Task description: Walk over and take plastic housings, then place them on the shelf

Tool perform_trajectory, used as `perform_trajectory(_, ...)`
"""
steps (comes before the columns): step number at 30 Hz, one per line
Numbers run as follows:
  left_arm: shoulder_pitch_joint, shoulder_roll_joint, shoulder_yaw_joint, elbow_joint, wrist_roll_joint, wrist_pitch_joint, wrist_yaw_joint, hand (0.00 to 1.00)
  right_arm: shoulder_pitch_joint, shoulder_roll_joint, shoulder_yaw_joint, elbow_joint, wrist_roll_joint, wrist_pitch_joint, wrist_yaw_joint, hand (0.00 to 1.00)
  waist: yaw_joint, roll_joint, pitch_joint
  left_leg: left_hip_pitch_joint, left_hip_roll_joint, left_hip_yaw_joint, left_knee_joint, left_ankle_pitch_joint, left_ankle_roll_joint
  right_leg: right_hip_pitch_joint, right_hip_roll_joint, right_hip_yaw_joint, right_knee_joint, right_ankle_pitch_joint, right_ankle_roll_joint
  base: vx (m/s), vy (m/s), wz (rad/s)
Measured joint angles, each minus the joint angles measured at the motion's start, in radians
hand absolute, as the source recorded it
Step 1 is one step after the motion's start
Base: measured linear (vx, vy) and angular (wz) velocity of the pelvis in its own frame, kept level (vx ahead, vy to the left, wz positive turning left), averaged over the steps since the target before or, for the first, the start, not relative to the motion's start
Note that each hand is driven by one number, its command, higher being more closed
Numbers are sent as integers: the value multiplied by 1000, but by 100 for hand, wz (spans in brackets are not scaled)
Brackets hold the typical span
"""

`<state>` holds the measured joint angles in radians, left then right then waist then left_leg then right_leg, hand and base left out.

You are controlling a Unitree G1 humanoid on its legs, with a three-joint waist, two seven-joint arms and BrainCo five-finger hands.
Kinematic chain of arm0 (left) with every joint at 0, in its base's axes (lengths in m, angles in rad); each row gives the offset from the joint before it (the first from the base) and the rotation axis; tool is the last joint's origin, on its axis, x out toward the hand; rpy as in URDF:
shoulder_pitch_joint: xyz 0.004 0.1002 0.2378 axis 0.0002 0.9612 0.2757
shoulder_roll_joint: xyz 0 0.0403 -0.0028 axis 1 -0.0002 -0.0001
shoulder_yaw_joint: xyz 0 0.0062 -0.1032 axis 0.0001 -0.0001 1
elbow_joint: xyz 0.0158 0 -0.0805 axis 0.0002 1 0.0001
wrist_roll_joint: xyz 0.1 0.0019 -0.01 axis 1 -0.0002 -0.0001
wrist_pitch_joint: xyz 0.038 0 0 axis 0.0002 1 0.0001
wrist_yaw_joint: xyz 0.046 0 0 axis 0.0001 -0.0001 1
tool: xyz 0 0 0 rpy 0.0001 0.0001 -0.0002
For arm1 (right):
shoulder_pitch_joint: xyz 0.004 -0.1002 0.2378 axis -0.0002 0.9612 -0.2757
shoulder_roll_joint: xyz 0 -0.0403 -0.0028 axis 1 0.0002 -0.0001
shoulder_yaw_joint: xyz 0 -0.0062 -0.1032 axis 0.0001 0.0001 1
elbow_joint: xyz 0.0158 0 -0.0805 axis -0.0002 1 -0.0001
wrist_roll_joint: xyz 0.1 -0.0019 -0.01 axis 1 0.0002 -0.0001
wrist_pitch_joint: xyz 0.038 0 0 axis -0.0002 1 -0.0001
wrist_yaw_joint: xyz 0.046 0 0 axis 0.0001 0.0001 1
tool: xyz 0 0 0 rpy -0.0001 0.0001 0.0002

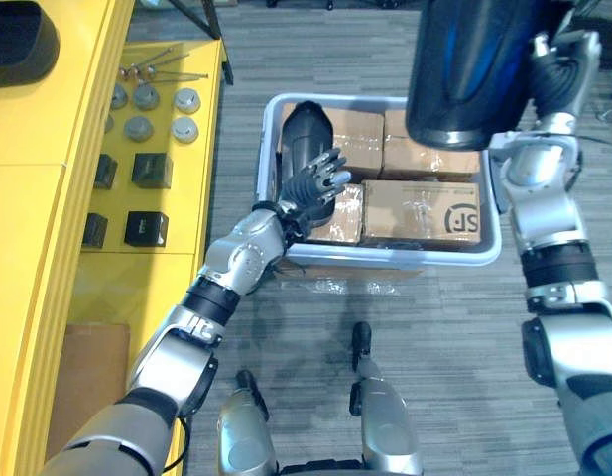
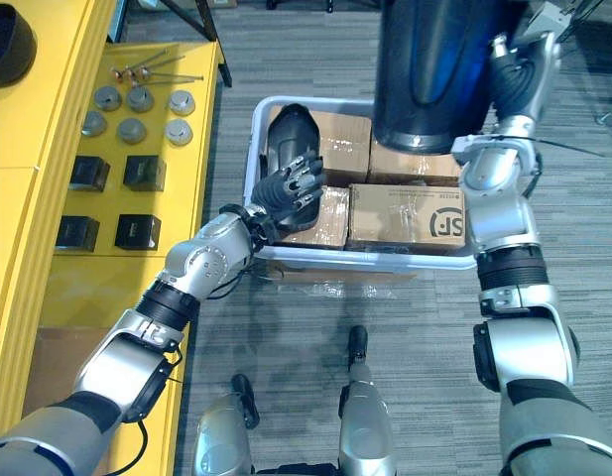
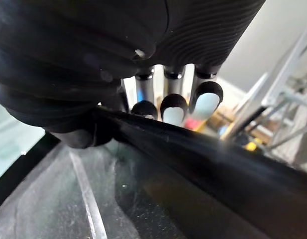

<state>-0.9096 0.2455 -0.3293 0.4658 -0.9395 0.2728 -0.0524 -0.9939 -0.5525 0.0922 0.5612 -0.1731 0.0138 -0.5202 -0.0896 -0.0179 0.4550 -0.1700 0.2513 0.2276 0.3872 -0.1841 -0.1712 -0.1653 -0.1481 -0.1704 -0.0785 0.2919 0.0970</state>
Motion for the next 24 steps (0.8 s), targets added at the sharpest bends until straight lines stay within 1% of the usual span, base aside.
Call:
perform_trajectory(3,-30,-21,3,29,-5,-12,9,0,5,58,19,21,-3,0,7,100,2,-1,-1,29,-1,0,-13,0,0,26,0,-9,-1,-4,-5,-3,11,0)
perform_trajectory(5,-30,-23,2,33,-4,-12,9,0,14,83,49,38,-9,-1,12,100,1,-13,-17,32,-1,-1,-20,4,-4,27,0,-14,-1,-6,-8,0,0,0)
perform_trajectory(6,-30,-29,0,43,-2,-12,9,0,33,98,49,38,-13,-4,17,100,2,-25,-26,38,-3,-1,-32,11,-5,27,0,-15,-1,-7,-9,0,4,3)
perform_trajectory(9,-29,-47,-17,74,7,-14,9,0,75,120,79,39,-46,-6,20,100,9,-46,-46,53,-7,-2,-64,30,-8,31,0,-21,-1,-9,-11,9,-1,4)
perform_trajectory(12,-27,-61,-37,75,7,-16,8,0,109,144,93,45,-68,-6,31,100,20,-43,-51,86,-12,-2,-90,40,-10,54,-2,-28,-2,-9,-12,8,6,4)
perform_trajectory(16,11,-91,-46,76,9,-15,8,0,161,176,134,79,-84,-9,45,100,22,-44,-103,101,-20,-8,-113,50,-9,66,-8,-48,-2,-15,-16,9,23,7)
perform_trajectory(17,30,-95,-51,87,9,-13,8,0,178,186,138,85,-93,-9,46,100,23,-42,-125,102,-21,-9,-119,52,-9,67,-9,-51,-2,-17,-15,11,24,4)
perform_trajectory(19,36,-95,-75,115,15,-9,8,0,190,190,156,89,-114,-9,46,100,25,-42,-145,103,-22,-15,-125,55,-10,72,-9,-58,-2,-20,-16,-7,19,11)
perform_trajectory(21,49,-96,-89,125,16,-7,10,0,197,193,161,89,-117,-16,46,100,25,-42,-148,120,-25,-25,-141,64,-12,90,-12,-72,-3,-28,-14,-16,7,16)
perform_trajectory(22,58,-96,-94,127,16,-6,11,0,198,193,168,89,-117,-17,45,100,28,-42,-148,130,-25,-27,-152,68,-13,97,-12,-75,-3,-41,-15,-33,-9,7)
perform_trajectory(24,77,-96,-120,137,30,-6,30,0,206,193,193,89,-117,-18,45,100,38,-43,-169,139,-27,-28,-188,90,-17,93,-11,-81,-3,-49,-15,-24,-20,6)
